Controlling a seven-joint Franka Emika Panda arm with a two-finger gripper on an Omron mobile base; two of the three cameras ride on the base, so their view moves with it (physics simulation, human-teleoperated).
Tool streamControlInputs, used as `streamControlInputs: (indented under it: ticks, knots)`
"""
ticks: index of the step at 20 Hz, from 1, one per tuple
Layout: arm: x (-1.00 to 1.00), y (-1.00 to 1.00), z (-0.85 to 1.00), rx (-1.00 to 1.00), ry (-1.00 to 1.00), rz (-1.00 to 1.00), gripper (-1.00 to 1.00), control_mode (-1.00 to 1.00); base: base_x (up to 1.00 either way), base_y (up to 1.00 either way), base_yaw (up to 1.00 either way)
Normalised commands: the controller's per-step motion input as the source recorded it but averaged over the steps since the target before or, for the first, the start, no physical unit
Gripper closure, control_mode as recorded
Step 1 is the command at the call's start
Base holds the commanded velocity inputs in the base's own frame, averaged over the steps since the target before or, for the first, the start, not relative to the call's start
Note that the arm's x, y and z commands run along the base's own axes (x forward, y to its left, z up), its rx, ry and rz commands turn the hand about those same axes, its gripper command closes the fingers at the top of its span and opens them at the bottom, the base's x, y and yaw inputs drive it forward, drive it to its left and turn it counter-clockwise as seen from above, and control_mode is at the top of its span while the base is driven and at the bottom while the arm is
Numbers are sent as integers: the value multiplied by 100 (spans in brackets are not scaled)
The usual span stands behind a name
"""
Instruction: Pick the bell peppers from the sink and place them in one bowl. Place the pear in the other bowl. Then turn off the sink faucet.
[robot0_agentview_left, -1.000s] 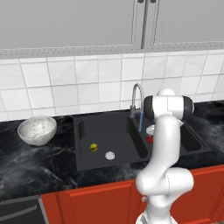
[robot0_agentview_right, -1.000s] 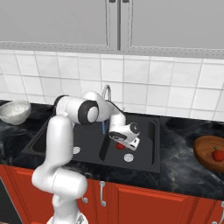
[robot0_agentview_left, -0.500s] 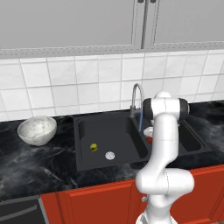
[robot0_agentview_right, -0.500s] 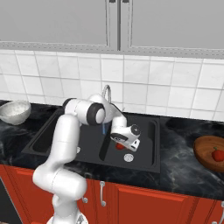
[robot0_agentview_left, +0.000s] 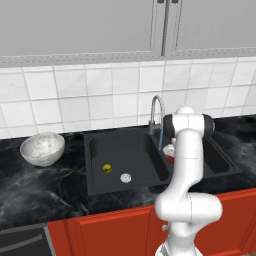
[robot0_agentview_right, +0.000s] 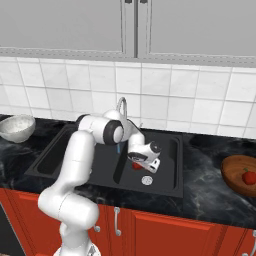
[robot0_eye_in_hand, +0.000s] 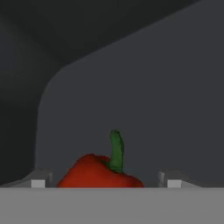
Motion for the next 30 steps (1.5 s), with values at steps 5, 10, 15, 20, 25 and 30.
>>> streamControlInputs:
  ticks: [5, 10, 15, 20, 25, 30]
  knots:
    - [12, 34, -7, 0, 0, -7, 100, -100, 0, 0, 0]
    - [-1, -40, 22, 2, 0, -10, 100, -100, 0, 0, 0]
    - [-4, -97, 88, 7, -3, -6, 100, -100, 0, 0, 0]
    - [-18, -52, 100, 3, -7, -1, 100, -100, 0, 0, 0]
    - [-35, -7, 100, 0, -10, 0, 100, -100, 0, 0, 0]
    - [-45, 0, 100, -4, 2, 0, 100, -100, 0, 0, 0]
